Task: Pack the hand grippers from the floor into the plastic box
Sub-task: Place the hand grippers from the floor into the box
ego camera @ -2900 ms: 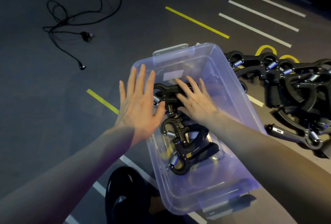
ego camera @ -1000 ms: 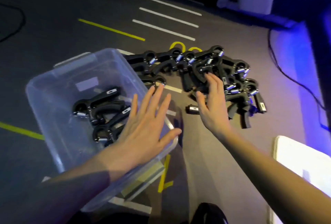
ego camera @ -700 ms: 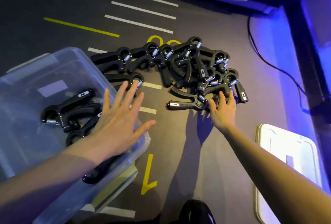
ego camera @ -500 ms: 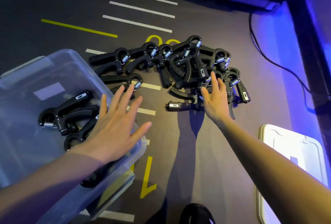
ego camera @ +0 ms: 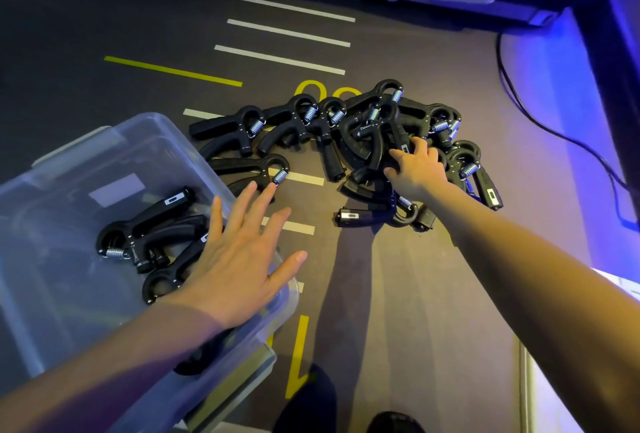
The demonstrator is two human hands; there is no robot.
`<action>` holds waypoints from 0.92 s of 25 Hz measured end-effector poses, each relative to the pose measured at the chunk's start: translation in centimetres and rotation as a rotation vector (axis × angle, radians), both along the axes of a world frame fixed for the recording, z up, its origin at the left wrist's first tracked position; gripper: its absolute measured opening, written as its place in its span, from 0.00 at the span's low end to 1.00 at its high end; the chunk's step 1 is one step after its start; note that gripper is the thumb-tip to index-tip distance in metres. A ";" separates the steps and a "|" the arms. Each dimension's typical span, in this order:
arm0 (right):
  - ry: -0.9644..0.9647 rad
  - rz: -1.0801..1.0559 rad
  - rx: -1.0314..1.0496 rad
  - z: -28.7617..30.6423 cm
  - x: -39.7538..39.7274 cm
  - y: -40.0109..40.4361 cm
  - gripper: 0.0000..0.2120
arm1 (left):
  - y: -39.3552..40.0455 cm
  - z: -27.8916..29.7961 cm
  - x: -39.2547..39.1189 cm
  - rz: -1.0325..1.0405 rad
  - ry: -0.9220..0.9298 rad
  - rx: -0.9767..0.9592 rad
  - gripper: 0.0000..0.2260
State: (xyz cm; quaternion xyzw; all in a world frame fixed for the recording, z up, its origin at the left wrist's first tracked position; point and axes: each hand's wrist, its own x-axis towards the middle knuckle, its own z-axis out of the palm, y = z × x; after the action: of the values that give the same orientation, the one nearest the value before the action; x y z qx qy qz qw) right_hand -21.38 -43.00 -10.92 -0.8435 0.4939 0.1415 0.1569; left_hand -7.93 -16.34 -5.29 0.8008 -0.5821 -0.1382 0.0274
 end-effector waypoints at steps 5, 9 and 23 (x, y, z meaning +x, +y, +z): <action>-0.056 -0.027 -0.018 -0.1 0.2 2.2 0.20 | 0.1 0.0 -0.1 0.007 0.014 -0.011 0.38; -0.059 -0.057 0.038 -0.3 0.4 2.7 0.17 | 0.1 0.1 -0.1 0.000 0.016 -0.013 0.38; -0.876 -0.053 0.028 7.0 -0.7 10.6 0.18 | 2.1 0.8 2.5 0.068 -0.008 -0.161 0.36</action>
State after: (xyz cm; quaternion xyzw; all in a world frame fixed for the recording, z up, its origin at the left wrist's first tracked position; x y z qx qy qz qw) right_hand -22.05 -32.39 -3.91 -0.8085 0.4005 -0.2268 0.3667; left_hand -5.46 -14.23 -4.53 0.8158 -0.5641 -0.0867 0.0939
